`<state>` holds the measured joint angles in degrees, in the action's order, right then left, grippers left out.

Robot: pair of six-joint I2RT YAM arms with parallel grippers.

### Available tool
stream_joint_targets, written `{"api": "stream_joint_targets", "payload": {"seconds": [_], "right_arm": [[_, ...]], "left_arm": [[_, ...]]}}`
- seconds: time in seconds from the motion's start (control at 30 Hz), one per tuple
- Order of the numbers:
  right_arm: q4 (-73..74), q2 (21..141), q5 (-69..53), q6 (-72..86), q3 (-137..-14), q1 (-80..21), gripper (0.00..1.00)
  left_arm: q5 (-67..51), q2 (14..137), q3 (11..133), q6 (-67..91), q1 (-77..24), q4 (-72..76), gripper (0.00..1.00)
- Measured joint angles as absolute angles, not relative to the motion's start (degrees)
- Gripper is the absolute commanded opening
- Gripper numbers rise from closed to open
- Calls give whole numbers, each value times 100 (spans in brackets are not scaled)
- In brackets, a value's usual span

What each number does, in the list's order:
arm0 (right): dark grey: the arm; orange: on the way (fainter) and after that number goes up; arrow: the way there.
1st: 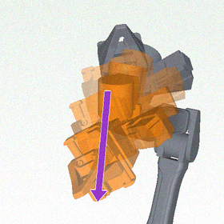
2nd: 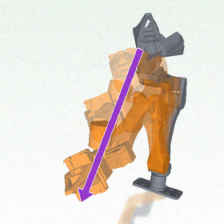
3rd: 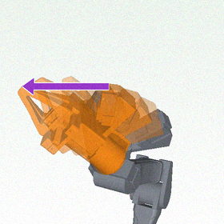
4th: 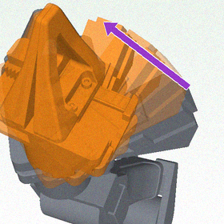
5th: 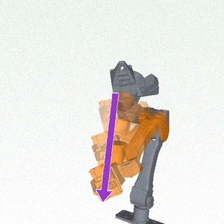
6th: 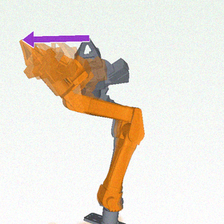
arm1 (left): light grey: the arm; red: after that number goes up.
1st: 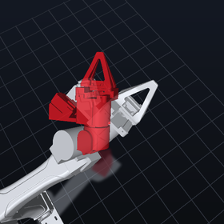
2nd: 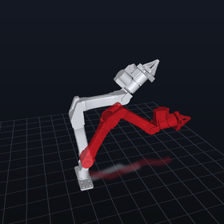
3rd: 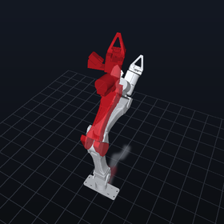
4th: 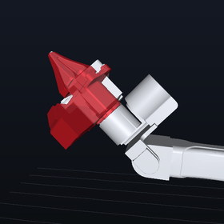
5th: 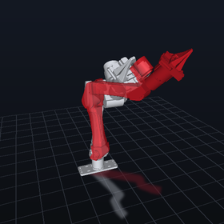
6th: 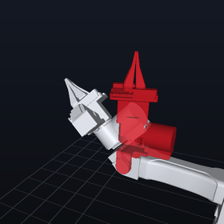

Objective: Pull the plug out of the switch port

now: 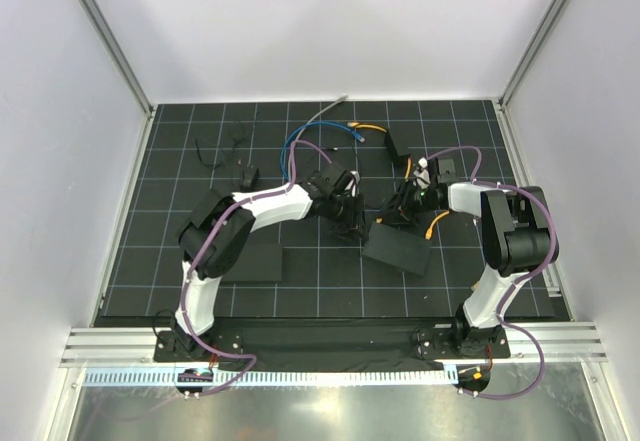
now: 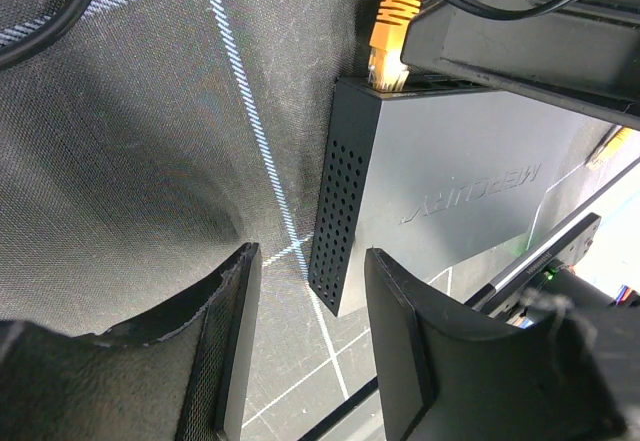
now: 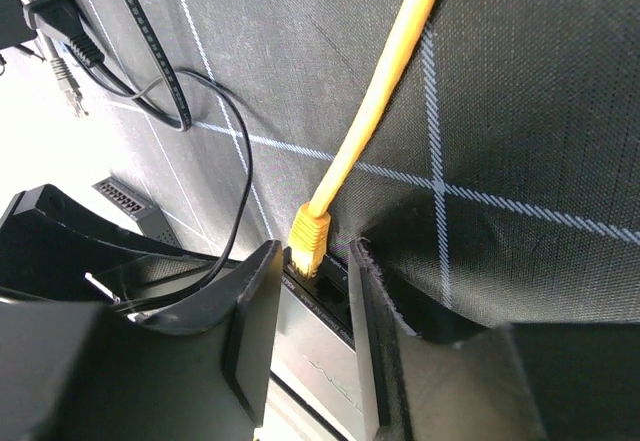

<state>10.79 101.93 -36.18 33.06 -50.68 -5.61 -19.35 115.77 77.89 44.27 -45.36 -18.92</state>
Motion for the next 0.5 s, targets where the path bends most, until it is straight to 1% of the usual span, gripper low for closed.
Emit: {"api": "stream_joint_targets", "payload": {"seconds": [0.2, 0.5], "right_arm": [[1096, 10202, -3664, 3297, -5026, -561, 36], [1035, 10239, -3804, 3183, -5006, -550, 36]], "left_arm": [[-1966, 11644, 7800, 4429, -4536, -1887, 48], [-2043, 11716, 7865, 4434, -4539, -1879, 48]]}}
